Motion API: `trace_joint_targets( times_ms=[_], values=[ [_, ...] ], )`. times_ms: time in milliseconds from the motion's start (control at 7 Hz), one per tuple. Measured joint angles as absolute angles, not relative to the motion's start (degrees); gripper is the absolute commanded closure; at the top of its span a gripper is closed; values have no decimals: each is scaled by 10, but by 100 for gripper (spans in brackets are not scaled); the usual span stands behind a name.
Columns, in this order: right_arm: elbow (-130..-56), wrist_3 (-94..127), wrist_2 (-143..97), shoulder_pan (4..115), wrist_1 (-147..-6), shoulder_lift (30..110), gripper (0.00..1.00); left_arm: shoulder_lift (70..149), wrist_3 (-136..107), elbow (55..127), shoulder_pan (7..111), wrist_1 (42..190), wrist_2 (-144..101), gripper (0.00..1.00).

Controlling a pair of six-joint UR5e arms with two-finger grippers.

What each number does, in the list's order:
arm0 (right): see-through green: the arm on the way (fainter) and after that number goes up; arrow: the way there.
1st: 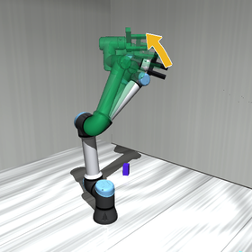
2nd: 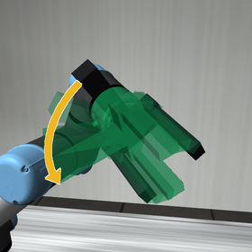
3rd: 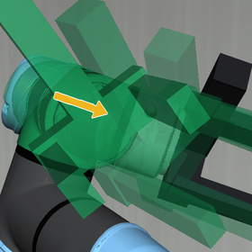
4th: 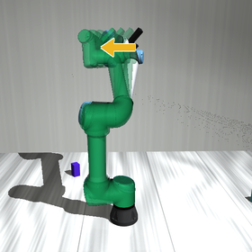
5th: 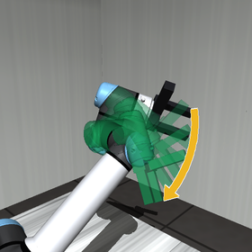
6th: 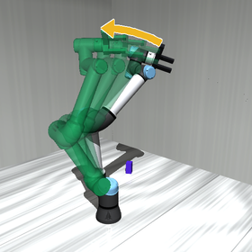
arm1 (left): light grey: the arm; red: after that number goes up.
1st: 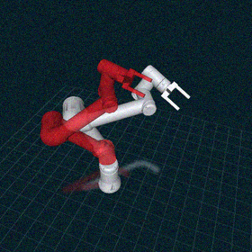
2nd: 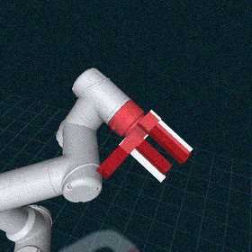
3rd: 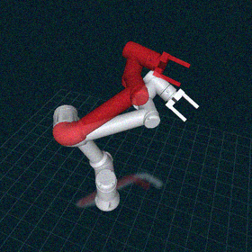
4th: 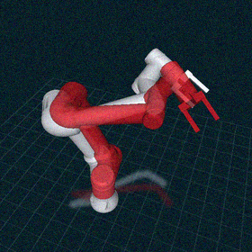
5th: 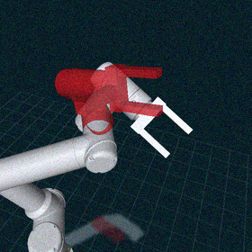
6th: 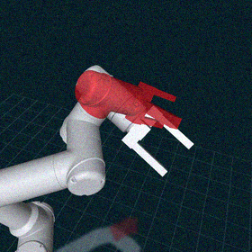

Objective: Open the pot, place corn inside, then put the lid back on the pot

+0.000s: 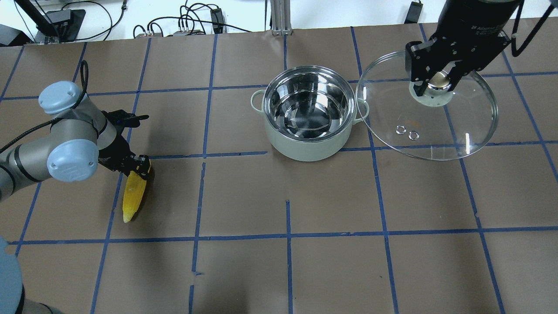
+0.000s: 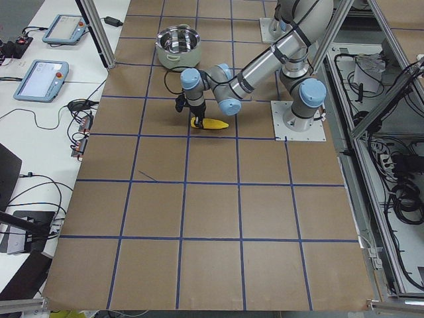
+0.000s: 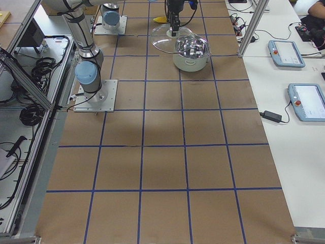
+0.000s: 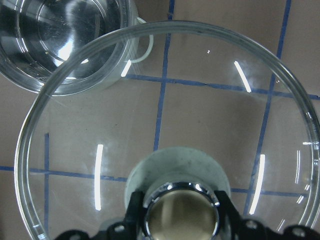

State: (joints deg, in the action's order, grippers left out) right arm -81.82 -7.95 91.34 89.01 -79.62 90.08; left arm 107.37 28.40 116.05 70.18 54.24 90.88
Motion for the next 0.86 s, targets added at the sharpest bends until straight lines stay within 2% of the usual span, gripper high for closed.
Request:
trace_joint_targets(
  times_ms=[286, 857],
  values=[
    [-835, -79, 914, 889, -809, 902, 91, 1062, 252, 1129, 724, 562, 906, 84],
    [-857, -76, 912, 891, -853, 898, 91, 1066, 28, 932, 893, 704, 867, 84]
  ],
)
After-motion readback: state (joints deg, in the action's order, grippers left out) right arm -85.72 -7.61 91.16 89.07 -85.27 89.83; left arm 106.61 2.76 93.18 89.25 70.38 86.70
